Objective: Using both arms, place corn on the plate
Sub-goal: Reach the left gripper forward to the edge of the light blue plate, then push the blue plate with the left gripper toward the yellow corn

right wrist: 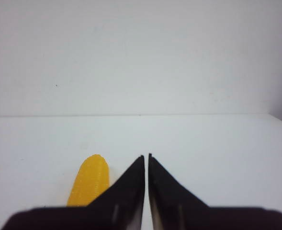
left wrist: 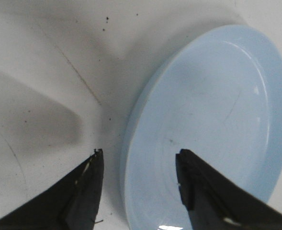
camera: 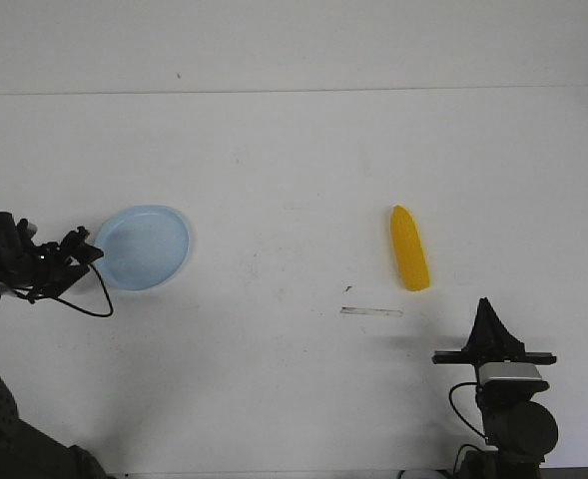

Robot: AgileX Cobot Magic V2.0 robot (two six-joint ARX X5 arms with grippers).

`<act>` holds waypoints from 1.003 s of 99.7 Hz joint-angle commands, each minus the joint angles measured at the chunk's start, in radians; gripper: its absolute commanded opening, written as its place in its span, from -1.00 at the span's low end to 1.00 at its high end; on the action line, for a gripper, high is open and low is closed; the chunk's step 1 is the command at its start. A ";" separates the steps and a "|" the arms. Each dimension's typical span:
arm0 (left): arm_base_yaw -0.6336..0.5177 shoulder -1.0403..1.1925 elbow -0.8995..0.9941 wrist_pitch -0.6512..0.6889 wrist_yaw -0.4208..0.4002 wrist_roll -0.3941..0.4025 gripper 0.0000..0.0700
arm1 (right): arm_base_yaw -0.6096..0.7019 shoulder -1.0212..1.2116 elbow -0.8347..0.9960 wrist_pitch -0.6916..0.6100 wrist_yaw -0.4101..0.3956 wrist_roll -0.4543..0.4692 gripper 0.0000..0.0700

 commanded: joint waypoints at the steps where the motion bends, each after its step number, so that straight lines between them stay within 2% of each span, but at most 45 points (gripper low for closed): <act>1: 0.000 0.024 0.005 -0.001 0.007 0.011 -0.17 | 0.001 0.002 -0.001 0.010 0.000 -0.002 -0.96; 60: -0.053 0.069 0.003 0.012 0.004 0.082 -0.18 | 0.001 0.002 -0.001 0.010 0.000 -0.002 -0.96; 81: -0.055 0.071 0.003 0.012 0.002 0.082 -0.21 | 0.001 0.002 -0.001 0.010 0.000 -0.002 -0.96; 85: -0.055 0.072 0.003 0.012 0.002 0.082 -0.28 | 0.001 0.002 -0.001 0.010 0.000 -0.002 -0.96; 94: -0.055 0.072 0.003 0.012 0.002 0.082 -0.70 | 0.001 0.002 -0.001 0.010 0.000 -0.002 -0.96; 100: -0.055 0.073 0.003 0.012 0.001 0.082 -0.89 | 0.001 0.002 -0.001 0.010 0.000 -0.002 -0.96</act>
